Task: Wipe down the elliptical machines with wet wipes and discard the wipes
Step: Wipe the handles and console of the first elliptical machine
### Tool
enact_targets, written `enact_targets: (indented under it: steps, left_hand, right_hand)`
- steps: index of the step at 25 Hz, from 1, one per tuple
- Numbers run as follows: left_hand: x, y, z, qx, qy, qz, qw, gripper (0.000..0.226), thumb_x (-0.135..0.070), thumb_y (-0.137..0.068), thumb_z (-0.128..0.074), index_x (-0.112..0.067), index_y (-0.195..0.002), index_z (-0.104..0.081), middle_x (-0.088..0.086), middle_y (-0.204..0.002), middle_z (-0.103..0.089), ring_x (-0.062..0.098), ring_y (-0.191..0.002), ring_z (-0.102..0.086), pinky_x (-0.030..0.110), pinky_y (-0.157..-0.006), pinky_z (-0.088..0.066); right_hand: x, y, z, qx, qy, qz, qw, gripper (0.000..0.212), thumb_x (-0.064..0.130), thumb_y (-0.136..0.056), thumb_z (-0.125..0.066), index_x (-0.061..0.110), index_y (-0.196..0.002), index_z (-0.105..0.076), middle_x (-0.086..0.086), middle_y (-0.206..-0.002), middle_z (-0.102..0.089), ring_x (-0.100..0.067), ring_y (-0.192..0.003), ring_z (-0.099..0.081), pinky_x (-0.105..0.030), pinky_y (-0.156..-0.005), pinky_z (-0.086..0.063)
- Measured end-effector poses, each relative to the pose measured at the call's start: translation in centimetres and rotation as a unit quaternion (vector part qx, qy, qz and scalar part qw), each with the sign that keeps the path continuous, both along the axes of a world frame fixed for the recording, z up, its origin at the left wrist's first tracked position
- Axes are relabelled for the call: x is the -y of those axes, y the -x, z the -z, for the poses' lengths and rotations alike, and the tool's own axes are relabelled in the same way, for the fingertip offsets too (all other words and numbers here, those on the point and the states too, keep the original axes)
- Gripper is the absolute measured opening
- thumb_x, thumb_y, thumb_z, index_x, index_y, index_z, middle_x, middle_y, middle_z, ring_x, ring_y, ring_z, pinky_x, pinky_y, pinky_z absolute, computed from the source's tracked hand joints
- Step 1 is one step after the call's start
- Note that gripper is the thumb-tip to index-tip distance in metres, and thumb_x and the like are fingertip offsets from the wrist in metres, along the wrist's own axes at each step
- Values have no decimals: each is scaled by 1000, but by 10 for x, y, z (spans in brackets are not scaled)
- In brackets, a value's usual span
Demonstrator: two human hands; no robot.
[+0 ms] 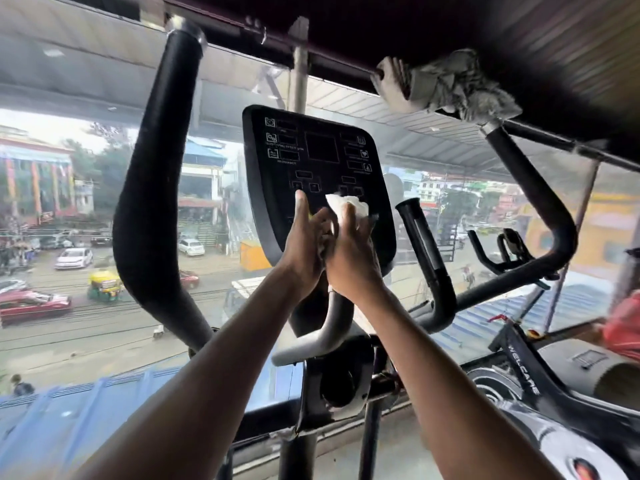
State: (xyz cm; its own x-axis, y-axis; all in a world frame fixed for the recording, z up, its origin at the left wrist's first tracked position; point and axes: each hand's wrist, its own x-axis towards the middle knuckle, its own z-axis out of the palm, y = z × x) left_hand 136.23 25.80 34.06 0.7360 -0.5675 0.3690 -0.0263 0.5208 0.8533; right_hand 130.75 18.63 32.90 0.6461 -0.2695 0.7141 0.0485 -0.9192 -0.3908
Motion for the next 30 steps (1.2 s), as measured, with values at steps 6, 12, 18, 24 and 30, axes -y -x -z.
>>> enact_targets:
  steps: [6,12,18,24,30]
  left_hand:
    - [6,7,-3,31,-23,-111,993,47,-54,-98,-39,-18,-107,-68,-2,-86,-72,1,-71,-70,17,-59,-52]
    - [8,-4,0,23,-45,-154,987,21,-34,-92,-62,-15,-100,-65,-6,-73,-64,15,-74,-63,28,-67,-48]
    - [10,-4,9,-7,-97,-138,986,59,-64,-79,-61,-13,-109,-63,6,-88,-67,21,-79,-68,39,-76,-58]
    - [10,12,6,21,-64,-204,977,22,-38,-89,-64,-20,-77,-61,-6,-60,-58,9,-49,-54,24,-51,-44]
    - [19,33,-4,213,-53,-324,920,20,-42,-77,-60,-28,-90,-63,-1,-92,-68,17,-84,-65,37,-78,-52]
  right_hand:
    - [30,-29,-38,-25,-427,-260,866,24,18,-95,-57,7,-117,-55,-9,-91,-71,-18,-74,-66,-25,-63,-53]
    - [18,-24,-26,-6,-438,-239,866,27,33,-98,-53,9,-93,-65,0,-58,-62,-14,-48,-58,-22,-48,-49]
    - [19,-19,-27,-20,-222,-56,973,41,47,-99,-41,19,-98,-70,-12,-99,-71,-28,-96,-66,-37,-86,-51]
    - [13,-9,-25,-52,-13,162,985,52,46,-102,-28,7,-111,-60,-17,-111,-67,-35,-104,-64,-33,-70,-38]
    - [36,23,-14,163,-237,-79,954,28,20,-101,-44,9,-84,-63,-10,-73,-65,-21,-66,-65,-31,-61,-47]
